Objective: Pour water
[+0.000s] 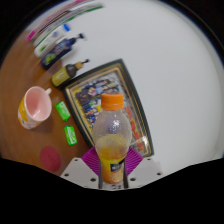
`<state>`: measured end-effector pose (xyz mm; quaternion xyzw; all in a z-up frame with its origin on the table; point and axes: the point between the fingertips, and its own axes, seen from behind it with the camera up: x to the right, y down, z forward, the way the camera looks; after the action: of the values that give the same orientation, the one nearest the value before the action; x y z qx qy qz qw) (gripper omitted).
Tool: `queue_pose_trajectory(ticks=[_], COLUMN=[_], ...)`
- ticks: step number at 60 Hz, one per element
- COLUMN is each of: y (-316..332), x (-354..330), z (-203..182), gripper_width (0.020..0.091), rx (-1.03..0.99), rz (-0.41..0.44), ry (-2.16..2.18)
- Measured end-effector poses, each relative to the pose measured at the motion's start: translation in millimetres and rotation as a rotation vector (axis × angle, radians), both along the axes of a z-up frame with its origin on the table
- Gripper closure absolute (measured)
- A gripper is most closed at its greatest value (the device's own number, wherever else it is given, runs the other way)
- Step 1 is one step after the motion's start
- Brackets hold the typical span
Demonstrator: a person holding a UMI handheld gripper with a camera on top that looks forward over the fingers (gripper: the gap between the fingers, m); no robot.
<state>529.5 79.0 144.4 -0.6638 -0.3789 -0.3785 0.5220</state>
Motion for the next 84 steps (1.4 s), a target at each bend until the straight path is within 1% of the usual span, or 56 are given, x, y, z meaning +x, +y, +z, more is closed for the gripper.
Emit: queue_pose_trajectory(ticks=[3,9,15,18,21,26,35,40,45,54,60,64,71,84], y=[7,15,21,24,25,25,22,20,17,12,8,7,4,3], x=[-18,-50,-59,-64,-67,-69,-68,-68,-65,-58,-59,-57,-47,-53], z=[-7,-23,-39,-46,-50,-54,-57,-50,-38,-19,-18,-24,-56,-114], gripper_width=[0.0829,0.083,0.0829,0.0829,0.083,0.0829,0.0829,0.0829,0.0829,0.0831,0.0829,0.0829,0.0828,0.0829], rx=[-0.012,-0.042,-0.072,-0.07,-0.074,-0.086,-0.127,-0.116,-0.112,-0.12,-0.136,-0.149,-0.203,-0.265], rz=[0.04,0.071,0.082,0.107,0.114,0.129,0.123,0.123,0.103,0.06,0.056,0.048,0.007,0.019], ry=[-0.136,-0.376,-0.629,-0.723,-0.806,-0.844,-0.789,-0.691,-0.512,-0.025,0.321,0.519,0.805,1.033])
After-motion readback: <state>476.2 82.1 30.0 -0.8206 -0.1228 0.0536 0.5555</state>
